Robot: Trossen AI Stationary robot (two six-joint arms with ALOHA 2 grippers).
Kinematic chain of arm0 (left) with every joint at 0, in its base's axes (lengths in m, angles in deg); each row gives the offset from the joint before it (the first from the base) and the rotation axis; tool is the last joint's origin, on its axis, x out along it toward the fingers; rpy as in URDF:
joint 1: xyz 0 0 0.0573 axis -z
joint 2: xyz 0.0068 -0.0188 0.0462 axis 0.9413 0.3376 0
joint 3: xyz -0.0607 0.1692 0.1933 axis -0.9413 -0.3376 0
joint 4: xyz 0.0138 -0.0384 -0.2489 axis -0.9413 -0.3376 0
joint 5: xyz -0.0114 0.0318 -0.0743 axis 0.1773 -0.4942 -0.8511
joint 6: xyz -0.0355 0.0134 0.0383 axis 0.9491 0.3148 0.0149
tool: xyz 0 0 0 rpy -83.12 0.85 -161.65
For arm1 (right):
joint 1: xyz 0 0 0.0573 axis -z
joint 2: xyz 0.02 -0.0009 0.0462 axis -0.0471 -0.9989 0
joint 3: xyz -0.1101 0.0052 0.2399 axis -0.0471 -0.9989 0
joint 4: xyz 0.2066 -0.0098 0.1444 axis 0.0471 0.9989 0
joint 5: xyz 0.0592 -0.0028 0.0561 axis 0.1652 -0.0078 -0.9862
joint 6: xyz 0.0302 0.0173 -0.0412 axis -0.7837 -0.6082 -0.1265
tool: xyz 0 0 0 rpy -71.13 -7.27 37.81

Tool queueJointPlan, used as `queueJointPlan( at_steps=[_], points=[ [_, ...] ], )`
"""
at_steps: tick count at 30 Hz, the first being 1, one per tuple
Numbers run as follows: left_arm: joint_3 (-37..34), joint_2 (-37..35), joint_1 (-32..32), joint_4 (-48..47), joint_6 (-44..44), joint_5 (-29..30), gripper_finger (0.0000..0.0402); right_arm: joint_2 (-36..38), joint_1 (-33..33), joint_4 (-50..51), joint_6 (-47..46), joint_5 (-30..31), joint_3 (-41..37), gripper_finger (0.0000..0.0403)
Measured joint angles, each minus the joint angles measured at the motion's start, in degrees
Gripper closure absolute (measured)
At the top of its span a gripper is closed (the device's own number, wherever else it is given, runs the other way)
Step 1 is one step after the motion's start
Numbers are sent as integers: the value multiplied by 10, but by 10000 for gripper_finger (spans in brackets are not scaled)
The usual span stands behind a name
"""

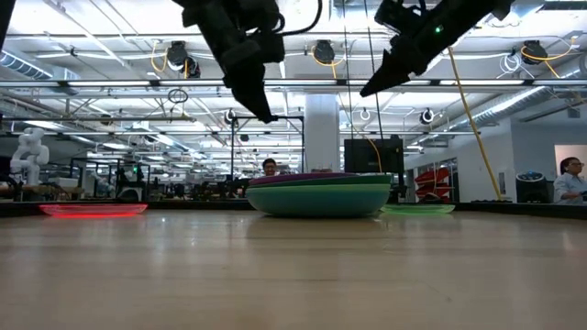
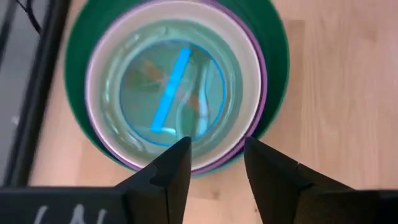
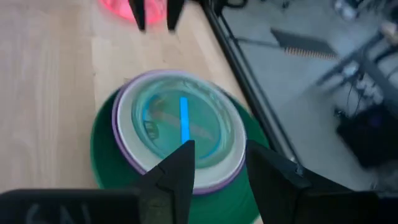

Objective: Stack plastic plates
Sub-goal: Stack the green plate on top of the blue plate

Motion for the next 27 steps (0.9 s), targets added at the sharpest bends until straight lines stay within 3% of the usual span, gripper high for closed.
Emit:
queueJointPlan(
  at_steps=[8,14,22,27],
  points=[
    [-66,-60,15,16,-1,9,247,0,47,112,-154,1,0,269],
    [-163,-144,30,113,33,13,247,-1,73,160,-238,0,-15,269],
    [-263,-261,68,235,48,60,247,-2,87,166,-177,-5,-104,269],
    [-272,-296,76,257,28,81,247,-2,114,167,-94,-69,-135,269]
  ],
)
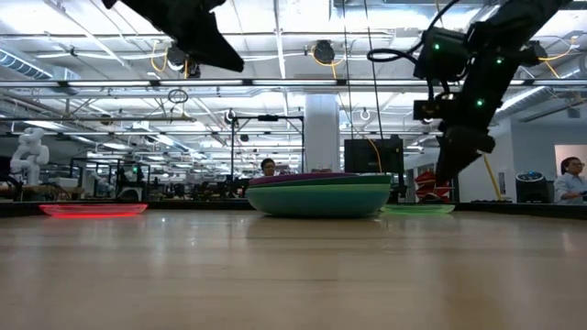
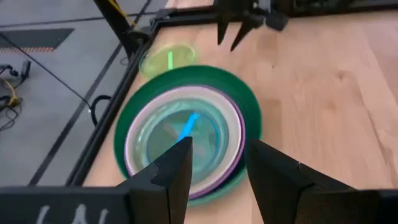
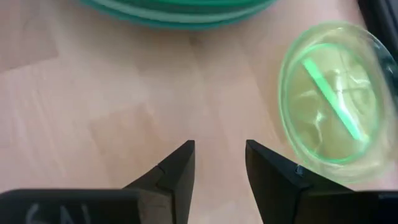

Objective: Stack plastic plates
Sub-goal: Stack the green plate on top of the blue plate

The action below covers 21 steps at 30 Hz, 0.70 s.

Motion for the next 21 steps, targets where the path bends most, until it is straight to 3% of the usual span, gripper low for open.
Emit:
queueJointPlan(
  at_steps=[11,21],
  points=[
    [0,-4,-4,-7,-10,7,247,1,125,-70,117,-127,0,269],
    [0,-4,-8,-5,-22,26,247,-20,214,-89,107,-131,73,269]
  ],
)
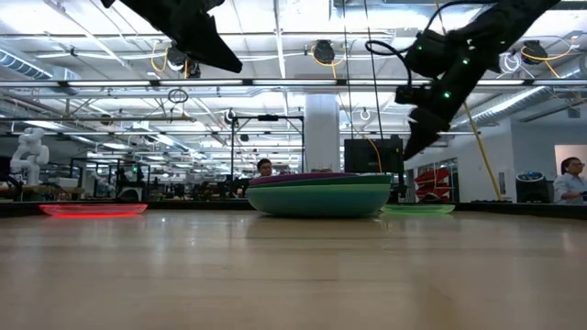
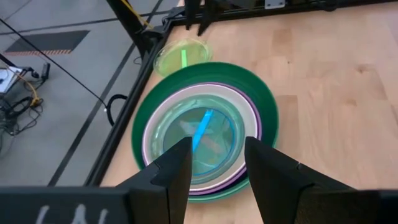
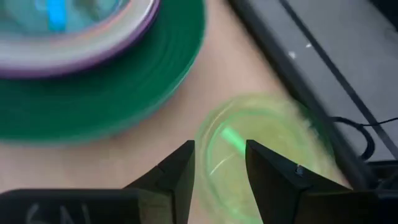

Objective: Stack plastic plates
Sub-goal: Stack the green plate on top of the blue plate

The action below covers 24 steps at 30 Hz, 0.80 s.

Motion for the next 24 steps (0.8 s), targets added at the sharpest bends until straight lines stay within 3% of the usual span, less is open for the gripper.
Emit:
queueJointPlan(
  at_steps=[8,15,24],
  points=[
    [0,0,-12,0,-7,11,247,-104,47,118,-52,-5,126,285],
    [0,0,-21,-6,-5,13,247,-161,54,231,72,-154,141,291],
    [0,0,-15,-8,-6,12,247,-168,50,145,141,-52,72,290]
  ],
)
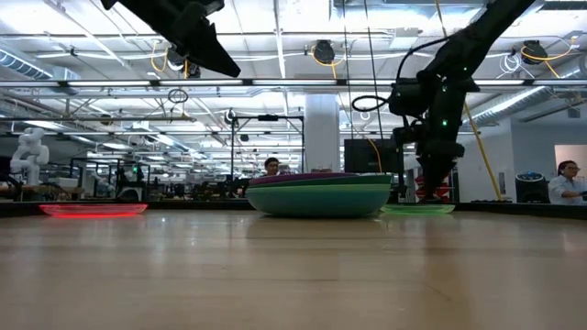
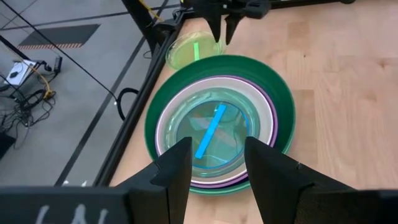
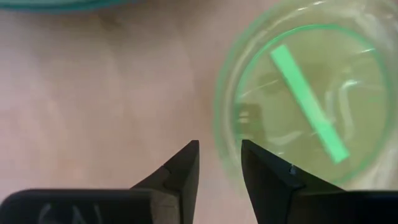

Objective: Stack plastic plates
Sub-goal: Stack the green plate on top of the blue plate

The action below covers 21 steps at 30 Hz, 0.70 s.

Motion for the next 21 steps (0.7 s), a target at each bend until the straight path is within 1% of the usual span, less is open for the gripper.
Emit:
queueJointPlan(
  at_steps=[1,4,7,9,21],
  points=[
    [0,0,0,0,0,0,247,0,0,-9,9,10,-5,288],
    [0,0,0,0,-1,0,247,0,-1,-25,36,13,-20,278],
    [0,0,0,0,-2,0,247,0,-1,-48,39,17,-35,266],
    [0,0,0,0,-2,0,247,0,-1,-56,39,36,-45,261],
    [0,0,0,0,-2,0,247,-4,-1,-140,15,39,-85,259]
  ],
)
